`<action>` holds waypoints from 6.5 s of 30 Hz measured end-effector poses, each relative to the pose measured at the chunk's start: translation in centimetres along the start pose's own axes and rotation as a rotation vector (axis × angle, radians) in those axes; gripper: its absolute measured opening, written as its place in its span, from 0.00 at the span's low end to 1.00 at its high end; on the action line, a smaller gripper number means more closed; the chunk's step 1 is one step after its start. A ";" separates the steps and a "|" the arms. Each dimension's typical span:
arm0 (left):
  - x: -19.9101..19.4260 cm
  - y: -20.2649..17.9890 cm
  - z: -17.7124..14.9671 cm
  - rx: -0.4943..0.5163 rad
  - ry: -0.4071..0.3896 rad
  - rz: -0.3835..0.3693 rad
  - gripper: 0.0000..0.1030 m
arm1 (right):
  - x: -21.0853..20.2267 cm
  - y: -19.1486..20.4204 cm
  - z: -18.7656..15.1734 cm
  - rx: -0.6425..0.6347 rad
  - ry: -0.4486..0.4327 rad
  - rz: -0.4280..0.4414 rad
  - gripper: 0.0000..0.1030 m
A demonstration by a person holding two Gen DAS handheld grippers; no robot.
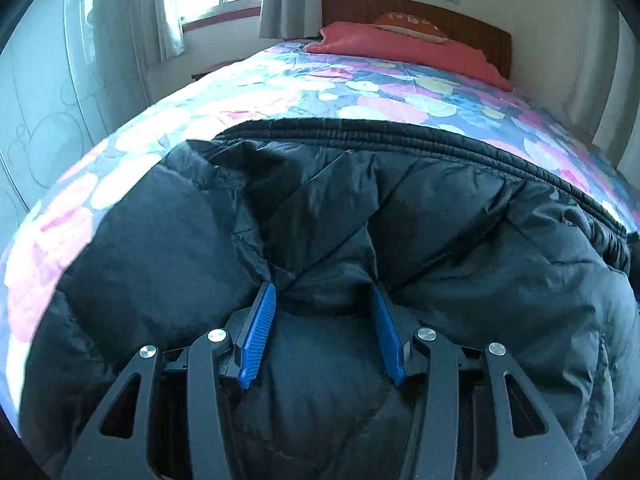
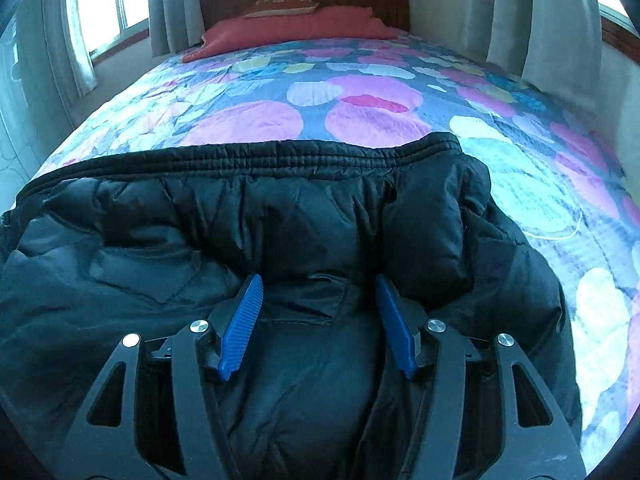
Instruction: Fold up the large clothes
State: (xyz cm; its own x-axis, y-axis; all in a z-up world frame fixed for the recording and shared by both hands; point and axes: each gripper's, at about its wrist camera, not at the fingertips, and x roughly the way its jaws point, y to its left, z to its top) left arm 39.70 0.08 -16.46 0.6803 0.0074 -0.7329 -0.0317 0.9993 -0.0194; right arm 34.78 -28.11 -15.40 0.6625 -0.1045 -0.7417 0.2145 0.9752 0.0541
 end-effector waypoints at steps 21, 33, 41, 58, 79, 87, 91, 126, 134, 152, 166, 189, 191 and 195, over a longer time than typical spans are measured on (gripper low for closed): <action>-12.3 11.1 -5.3 -0.249 -0.079 0.004 0.76 | -11.4 -8.0 -5.1 0.174 -0.002 -0.077 0.77; -10.2 14.3 -10.2 -0.551 0.047 -0.216 0.82 | -11.0 -10.3 -10.2 0.406 0.091 0.074 0.77; -9.5 13.4 -9.3 -0.536 0.042 -0.168 0.33 | -10.4 -9.0 -10.3 0.439 0.066 0.077 0.43; -14.6 13.7 -11.2 -0.488 -0.008 -0.161 0.16 | -15.1 -9.1 -13.2 0.410 0.028 0.130 0.23; -19.4 15.1 -16.1 -0.479 0.014 -0.147 0.16 | -19.2 -9.7 -16.7 0.393 0.033 0.161 0.24; -20.5 15.5 -16.5 -0.478 0.017 -0.151 0.16 | -20.0 -9.9 -17.5 0.396 0.039 0.168 0.24; -20.9 15.9 -16.5 -0.482 0.025 -0.158 0.16 | -20.6 -10.1 -18.2 0.391 0.042 0.172 0.24; -23.3 18.4 -17.3 -0.387 0.041 -0.113 0.54 | -28.9 -3.3 -20.3 0.039 0.094 0.058 0.53; -24.7 19.3 -16.7 -0.410 -0.005 -0.095 0.54 | -25.8 5.1 -15.4 -0.081 0.041 0.132 0.53; -20.4 18.7 -12.5 -0.403 0.010 -0.136 0.70 | -16.8 11.0 -15.8 -0.156 0.041 -0.063 0.53; -11.5 18.6 -10.7 -0.445 0.235 -0.320 0.76 | -16.8 11.2 -16.2 -0.151 0.022 -0.058 0.54; -18.7 14.4 -7.9 -0.304 0.049 -0.357 0.17 | -16.9 11.7 -16.5 -0.166 0.013 -0.079 0.54; -19.5 13.2 -7.1 -0.272 0.027 -0.352 0.16 | -16.9 11.8 -16.5 -0.165 0.013 -0.080 0.54; -21.2 10.8 -6.4 -0.221 0.000 -0.341 0.16 | -17.4 11.7 -16.2 -0.151 0.007 -0.067 0.54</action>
State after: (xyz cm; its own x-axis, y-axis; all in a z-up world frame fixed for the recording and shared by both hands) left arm 20.31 10.51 -5.48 0.6789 -0.3233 -0.6593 0.0393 0.9126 -0.4070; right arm 14.14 -11.75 -12.67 0.6449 -0.1694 -0.7453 0.1472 0.9844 -0.0964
